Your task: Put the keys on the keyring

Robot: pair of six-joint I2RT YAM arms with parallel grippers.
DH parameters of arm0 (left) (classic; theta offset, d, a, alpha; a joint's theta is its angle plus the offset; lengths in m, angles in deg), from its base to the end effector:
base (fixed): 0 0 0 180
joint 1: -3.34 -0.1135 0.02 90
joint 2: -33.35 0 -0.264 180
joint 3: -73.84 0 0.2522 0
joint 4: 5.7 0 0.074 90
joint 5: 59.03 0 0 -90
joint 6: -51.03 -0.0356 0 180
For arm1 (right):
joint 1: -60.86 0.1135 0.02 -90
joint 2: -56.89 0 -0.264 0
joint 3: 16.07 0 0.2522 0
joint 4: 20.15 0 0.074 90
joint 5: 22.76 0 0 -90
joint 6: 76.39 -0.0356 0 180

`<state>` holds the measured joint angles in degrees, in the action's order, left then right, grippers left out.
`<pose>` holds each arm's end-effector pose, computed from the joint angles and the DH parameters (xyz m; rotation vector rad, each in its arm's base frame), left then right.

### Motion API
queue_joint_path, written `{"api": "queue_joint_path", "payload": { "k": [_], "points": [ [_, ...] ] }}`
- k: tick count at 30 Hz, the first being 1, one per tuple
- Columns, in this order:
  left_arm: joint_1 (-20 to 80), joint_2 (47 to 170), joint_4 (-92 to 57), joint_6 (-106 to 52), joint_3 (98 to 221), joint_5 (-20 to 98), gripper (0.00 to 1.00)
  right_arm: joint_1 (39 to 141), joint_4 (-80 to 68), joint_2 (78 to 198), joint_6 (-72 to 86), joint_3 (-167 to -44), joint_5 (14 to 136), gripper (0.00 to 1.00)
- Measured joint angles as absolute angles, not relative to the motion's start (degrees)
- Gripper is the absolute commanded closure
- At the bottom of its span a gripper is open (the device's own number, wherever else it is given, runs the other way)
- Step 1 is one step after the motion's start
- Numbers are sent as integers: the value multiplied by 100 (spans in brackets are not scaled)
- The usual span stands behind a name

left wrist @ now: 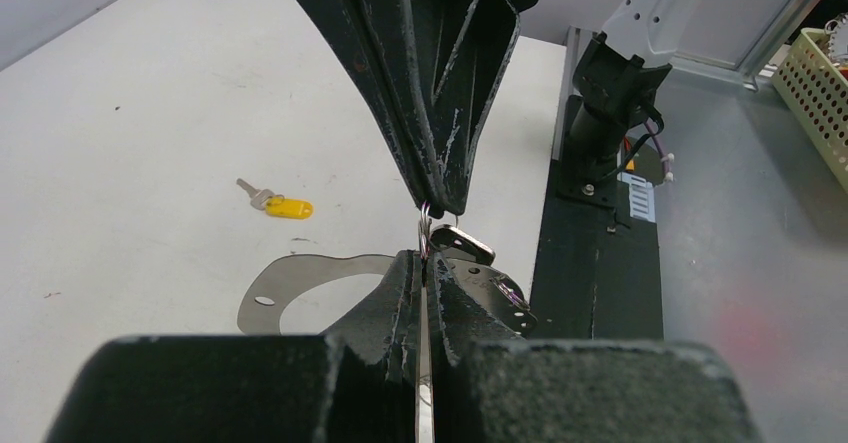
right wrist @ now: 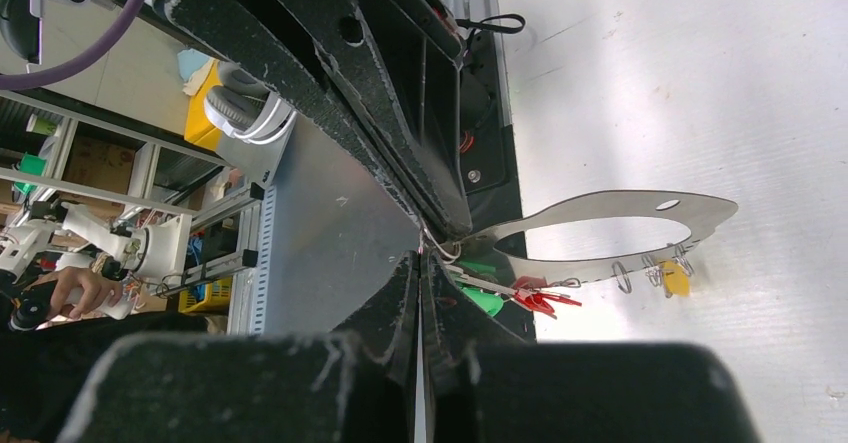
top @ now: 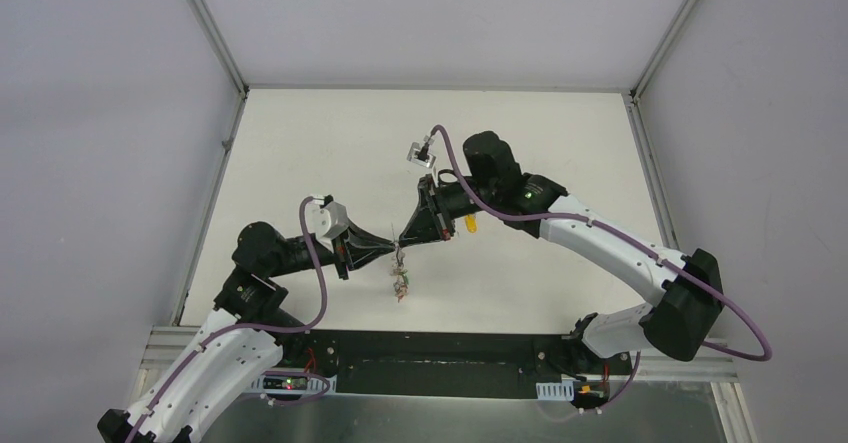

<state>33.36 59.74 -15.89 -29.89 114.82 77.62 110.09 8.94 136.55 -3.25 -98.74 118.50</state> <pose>0.0959 -0.0853 0.3019 0.9466 1.3301 -1.1362 0.1820 0.2536 0.3441 -1.2107 1.8752 1.5875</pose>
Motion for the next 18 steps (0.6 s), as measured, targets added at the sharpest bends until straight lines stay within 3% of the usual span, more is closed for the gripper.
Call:
{"api": "queue_joint_path", "payload": {
  "k": [18],
  "points": [
    [3336, 5887, -1596, -2932, 11401, 7731, 100, 11023, 991, 13657, -319, -9874, 11439, 100]
  ]
}}
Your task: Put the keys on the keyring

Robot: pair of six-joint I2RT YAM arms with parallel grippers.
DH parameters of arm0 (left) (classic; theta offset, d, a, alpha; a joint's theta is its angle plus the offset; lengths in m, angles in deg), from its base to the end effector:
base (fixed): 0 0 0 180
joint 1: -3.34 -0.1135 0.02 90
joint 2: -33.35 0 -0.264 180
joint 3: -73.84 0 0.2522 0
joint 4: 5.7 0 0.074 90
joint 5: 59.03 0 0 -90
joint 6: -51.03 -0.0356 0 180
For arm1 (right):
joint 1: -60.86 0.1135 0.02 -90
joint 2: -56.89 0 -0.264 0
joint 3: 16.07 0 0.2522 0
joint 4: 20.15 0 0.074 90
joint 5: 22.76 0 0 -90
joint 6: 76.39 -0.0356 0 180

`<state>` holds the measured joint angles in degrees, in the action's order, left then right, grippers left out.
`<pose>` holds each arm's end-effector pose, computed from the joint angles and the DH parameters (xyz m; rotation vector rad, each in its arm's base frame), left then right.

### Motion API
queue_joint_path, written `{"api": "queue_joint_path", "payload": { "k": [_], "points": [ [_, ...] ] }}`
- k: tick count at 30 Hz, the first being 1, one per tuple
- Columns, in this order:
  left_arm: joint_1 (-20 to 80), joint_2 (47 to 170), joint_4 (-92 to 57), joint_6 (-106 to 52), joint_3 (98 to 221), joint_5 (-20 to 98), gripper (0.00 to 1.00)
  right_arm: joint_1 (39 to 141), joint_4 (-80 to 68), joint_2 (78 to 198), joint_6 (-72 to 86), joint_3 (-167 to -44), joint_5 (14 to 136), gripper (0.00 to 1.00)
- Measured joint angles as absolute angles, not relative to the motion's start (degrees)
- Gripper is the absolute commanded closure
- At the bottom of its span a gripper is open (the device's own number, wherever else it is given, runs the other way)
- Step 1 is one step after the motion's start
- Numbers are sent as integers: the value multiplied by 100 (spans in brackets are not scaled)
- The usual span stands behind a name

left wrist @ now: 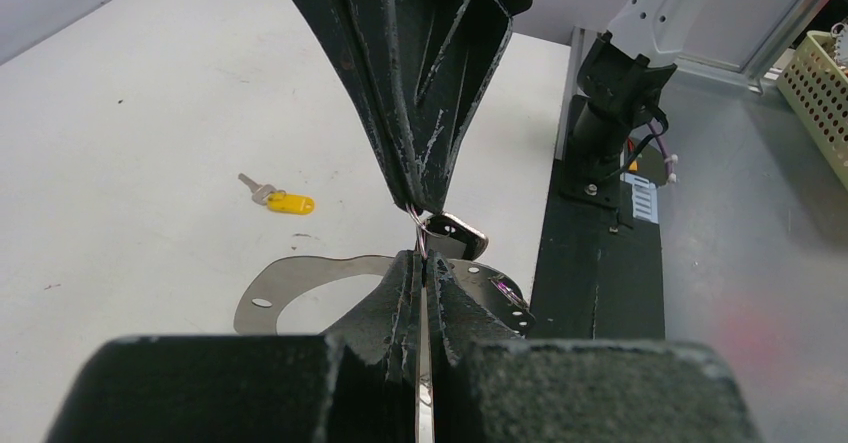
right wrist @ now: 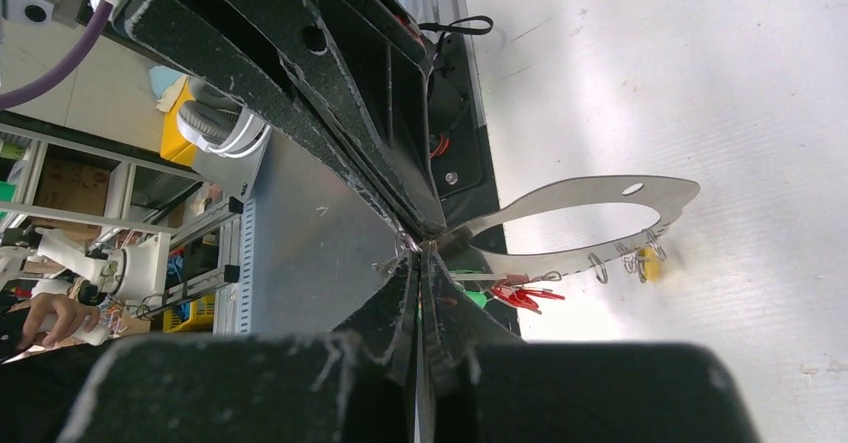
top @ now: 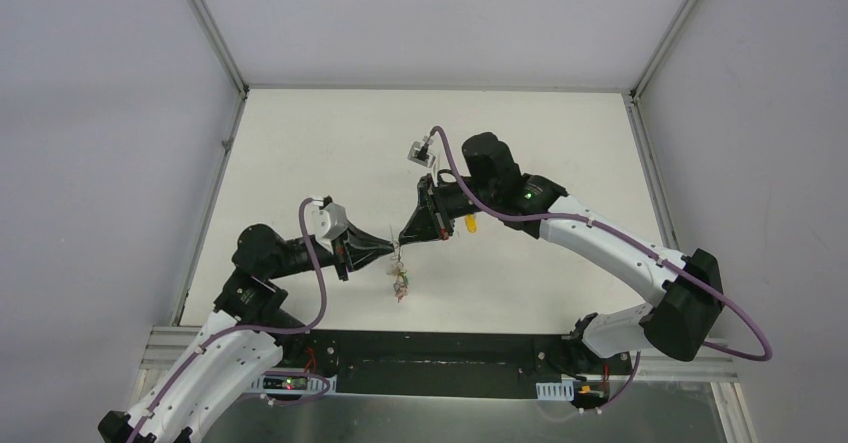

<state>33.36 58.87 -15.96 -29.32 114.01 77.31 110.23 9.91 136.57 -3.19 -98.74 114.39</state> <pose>0.0945 -0.0844 0.2986 0.9365 1.3381 -1.1400 0.1834 0.2538 0.3417 -1.1638 1.9190 1.5171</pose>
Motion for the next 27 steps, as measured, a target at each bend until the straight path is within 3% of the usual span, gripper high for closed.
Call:
{"api": "queue_joint_path", "payload": {
  "k": [20, 27],
  "points": [
    [3336, 5721, -1596, -2764, 11388, 7447, 100, 11029, 1233, 13635, -126, -9871, 11265, 100],
    [3336, 5723, -1530, -2755, 11388, 7450, 100, 11029, 1229, 13611, -91, -9832, 11219, 67]
  ]
}}
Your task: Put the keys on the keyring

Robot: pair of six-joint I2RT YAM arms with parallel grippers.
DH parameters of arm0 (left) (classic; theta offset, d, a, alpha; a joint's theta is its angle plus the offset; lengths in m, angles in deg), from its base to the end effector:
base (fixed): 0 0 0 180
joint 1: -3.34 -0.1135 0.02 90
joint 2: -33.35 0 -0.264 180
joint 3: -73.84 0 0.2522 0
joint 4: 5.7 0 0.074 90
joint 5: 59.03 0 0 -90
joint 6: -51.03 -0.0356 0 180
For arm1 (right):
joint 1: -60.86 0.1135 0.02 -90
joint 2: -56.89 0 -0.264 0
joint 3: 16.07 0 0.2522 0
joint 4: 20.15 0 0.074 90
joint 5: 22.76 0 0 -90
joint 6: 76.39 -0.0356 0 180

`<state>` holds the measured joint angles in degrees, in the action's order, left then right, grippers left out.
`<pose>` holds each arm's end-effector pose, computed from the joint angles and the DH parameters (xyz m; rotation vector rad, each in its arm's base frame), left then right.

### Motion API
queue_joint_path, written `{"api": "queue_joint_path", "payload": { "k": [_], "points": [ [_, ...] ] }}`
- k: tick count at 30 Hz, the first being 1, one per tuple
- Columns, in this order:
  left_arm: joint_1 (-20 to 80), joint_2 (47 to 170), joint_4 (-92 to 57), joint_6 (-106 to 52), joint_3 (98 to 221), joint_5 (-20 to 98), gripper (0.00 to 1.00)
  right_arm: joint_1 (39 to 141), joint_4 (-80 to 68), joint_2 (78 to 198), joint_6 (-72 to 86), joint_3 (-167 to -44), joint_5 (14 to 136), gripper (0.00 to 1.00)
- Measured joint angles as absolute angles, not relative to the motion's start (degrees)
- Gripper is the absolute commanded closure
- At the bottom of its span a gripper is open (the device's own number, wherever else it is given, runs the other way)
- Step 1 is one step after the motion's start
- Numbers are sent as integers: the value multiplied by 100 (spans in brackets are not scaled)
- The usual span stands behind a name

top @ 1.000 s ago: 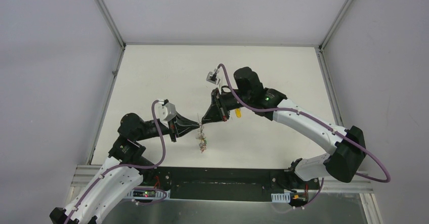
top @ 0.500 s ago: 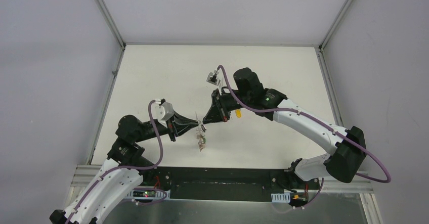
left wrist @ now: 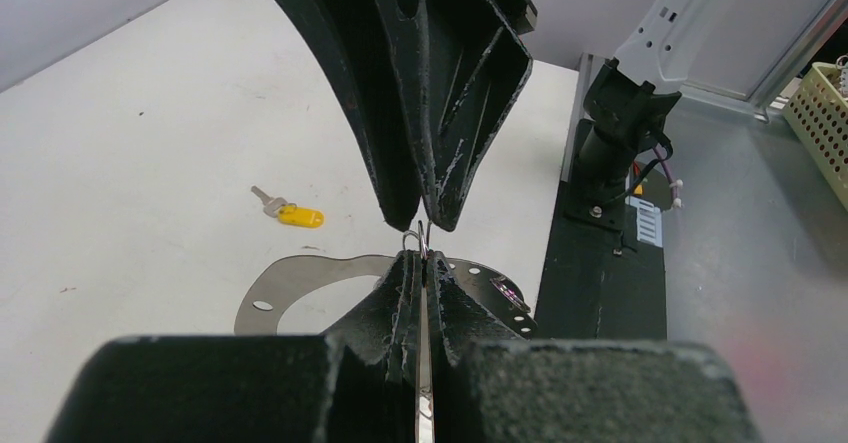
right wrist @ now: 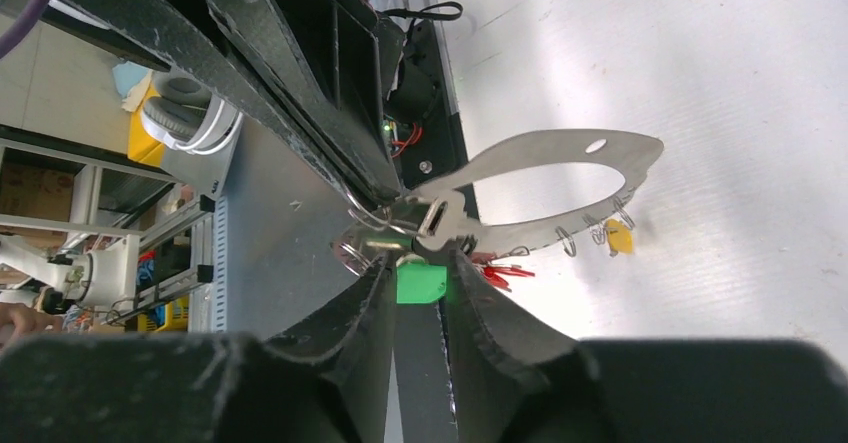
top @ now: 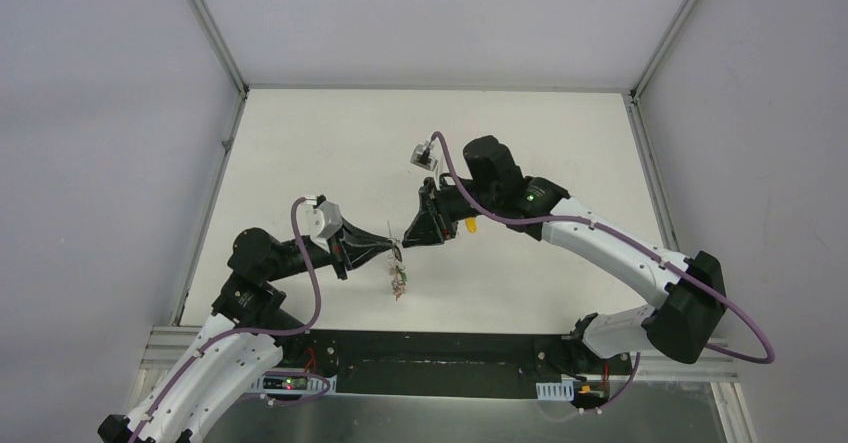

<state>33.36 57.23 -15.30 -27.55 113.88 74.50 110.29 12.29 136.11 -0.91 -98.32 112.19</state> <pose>0.0916 -0.0813 0.3020 0.8788 1.3316 -1.1216 0.1818 0.2510 0.3375 -1.1703 1.9444 1.4566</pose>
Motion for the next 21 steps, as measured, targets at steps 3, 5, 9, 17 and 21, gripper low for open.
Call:
{"api": "queue_joint_path", "payload": {
  "k": [3, 5, 9, 17, 21],
  "points": [
    [3336, 5723, -1489, -2751, 11388, 7452, 100, 11027, 1224, 13432, -30, -9683, 11079, 56],
    [3336, 5723, -1473, -2751, 11388, 7452, 100, 11027, 1222, 13276, -26, -9633, 11004, 55],
    [3336, 5723, -1406, -2751, 11388, 7454, 100, 11027, 1032, 12931, -21, -9585, 10897, 55],
    [3336, 5806, -1202, -2742, 11388, 7568, 100, 11018, -168, 12365, -37, -8951, 11050, 53],
    [3336, 5909, -977, -2674, 11388, 7758, 100, 11018, -876, 12149, 48, -8464, 11269, 54]
  ]
}}
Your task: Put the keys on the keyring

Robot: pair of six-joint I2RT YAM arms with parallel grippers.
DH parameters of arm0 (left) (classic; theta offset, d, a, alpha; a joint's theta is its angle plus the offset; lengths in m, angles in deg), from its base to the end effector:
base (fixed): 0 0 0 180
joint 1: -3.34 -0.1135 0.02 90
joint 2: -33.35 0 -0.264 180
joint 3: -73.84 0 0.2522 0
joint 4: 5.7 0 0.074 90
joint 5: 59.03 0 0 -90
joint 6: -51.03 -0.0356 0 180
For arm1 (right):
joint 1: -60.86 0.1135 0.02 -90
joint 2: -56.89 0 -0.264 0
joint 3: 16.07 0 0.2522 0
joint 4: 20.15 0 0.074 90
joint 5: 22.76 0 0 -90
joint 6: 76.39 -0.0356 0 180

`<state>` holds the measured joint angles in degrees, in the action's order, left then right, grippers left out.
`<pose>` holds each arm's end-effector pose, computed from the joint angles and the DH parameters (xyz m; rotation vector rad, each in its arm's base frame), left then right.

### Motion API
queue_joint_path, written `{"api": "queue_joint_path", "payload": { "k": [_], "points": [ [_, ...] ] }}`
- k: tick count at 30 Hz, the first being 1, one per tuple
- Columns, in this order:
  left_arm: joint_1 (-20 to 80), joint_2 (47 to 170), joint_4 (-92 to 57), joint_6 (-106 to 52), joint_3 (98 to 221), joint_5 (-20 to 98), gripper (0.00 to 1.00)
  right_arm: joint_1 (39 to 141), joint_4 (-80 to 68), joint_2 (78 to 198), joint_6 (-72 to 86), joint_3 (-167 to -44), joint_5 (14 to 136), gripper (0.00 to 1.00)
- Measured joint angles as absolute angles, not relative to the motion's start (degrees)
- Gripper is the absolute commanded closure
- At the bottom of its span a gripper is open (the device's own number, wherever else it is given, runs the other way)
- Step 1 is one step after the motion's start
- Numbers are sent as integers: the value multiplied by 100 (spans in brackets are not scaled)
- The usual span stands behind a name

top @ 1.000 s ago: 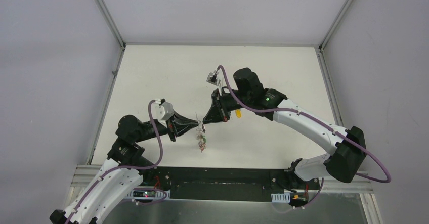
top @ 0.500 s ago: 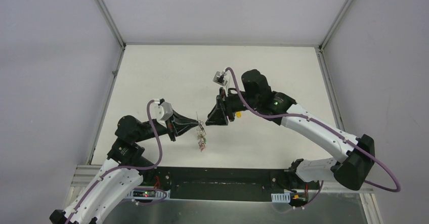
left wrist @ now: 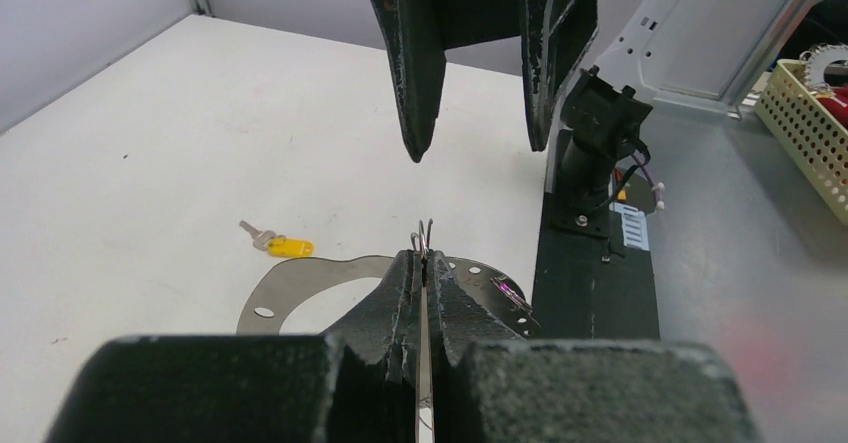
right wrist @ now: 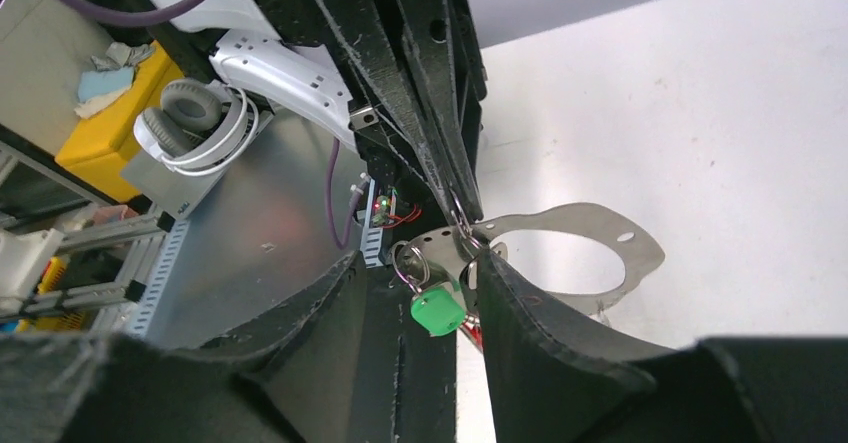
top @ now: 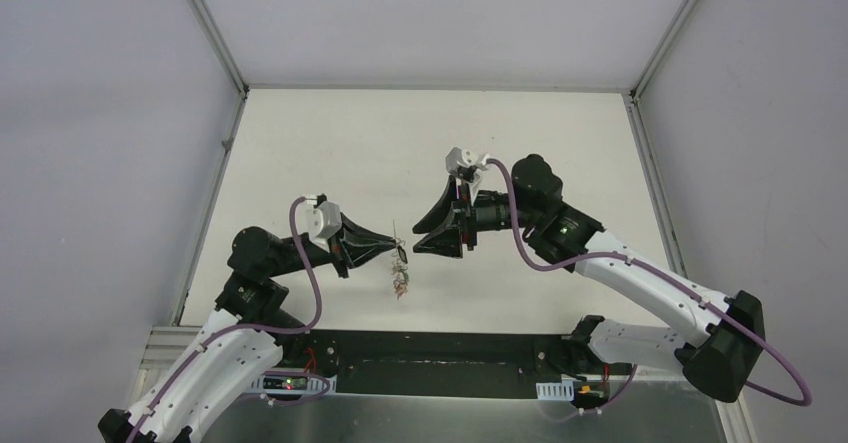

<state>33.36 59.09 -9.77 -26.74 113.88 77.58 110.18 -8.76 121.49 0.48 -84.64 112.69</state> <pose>0.0940 -0.0842 0.3079 0.9193 1.2577 -1.1536 0.1480 0.2111 0.3567 -1.1739 1.4870 1.4464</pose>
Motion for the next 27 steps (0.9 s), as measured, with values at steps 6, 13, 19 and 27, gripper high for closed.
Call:
{"api": "queue_joint_path", "payload": {
  "k": [6, 13, 19, 27],
  "points": [
    [3336, 6125, -258, -2414, 11366, 8075, 100, 11020, -1923, 12072, 291, -8011, 11798, 55],
    [3336, 6488, 616, -1994, 11218, 8389, 100, 11044, -2528, 12083, 378, -7867, 11990, 64],
    [3336, 6554, 892, -1848, 11170, 8461, 100, 11066, -2758, 12157, 429, -7867, 11995, 69],
    [3336, 6547, 1038, -1791, 11165, 8529, 100, 11108, -2782, 12339, 433, -7867, 11942, 68]
  ]
}}
